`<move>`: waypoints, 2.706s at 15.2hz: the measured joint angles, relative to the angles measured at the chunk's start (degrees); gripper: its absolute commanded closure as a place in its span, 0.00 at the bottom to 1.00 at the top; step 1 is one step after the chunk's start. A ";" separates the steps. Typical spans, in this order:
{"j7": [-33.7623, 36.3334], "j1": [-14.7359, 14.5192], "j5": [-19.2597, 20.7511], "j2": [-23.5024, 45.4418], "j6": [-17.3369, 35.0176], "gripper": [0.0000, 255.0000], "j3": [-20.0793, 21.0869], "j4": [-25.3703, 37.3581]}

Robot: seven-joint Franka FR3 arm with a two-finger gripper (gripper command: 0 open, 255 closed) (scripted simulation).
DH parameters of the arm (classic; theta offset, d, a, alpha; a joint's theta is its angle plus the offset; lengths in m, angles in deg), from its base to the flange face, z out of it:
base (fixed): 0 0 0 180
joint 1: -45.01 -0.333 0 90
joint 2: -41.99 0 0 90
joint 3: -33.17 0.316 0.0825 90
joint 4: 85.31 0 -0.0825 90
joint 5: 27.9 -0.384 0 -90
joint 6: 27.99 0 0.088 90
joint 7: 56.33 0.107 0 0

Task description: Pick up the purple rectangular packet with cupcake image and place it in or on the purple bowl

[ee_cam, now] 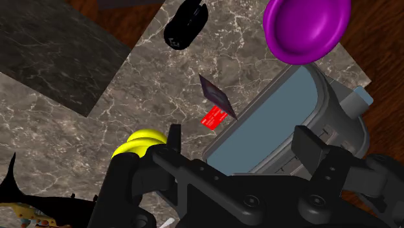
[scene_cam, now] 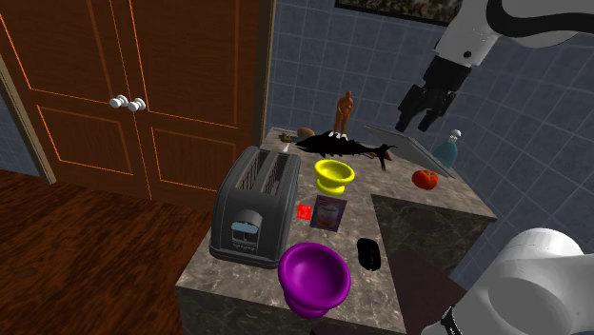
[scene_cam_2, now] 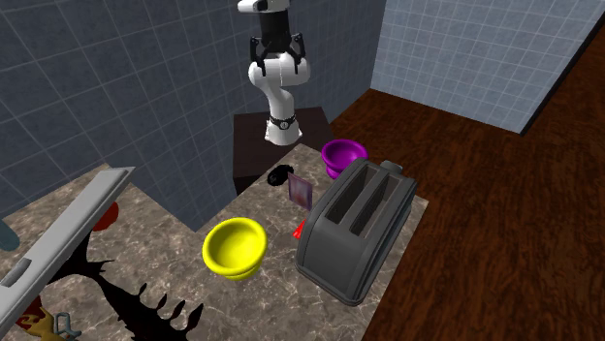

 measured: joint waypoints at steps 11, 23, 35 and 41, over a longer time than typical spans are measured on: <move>-17.04 -5.72 2.07 8.08 17.29 0.00 -5.15 -9.87; -41.20 -14.59 0.47 28.44 40.59 0.00 -11.45 -13.99; -52.25 -18.54 -5.49 42.21 53.34 0.00 -13.09 -13.81; -52.49 -18.55 -5.71 42.54 53.71 1.00 -13.14 -13.84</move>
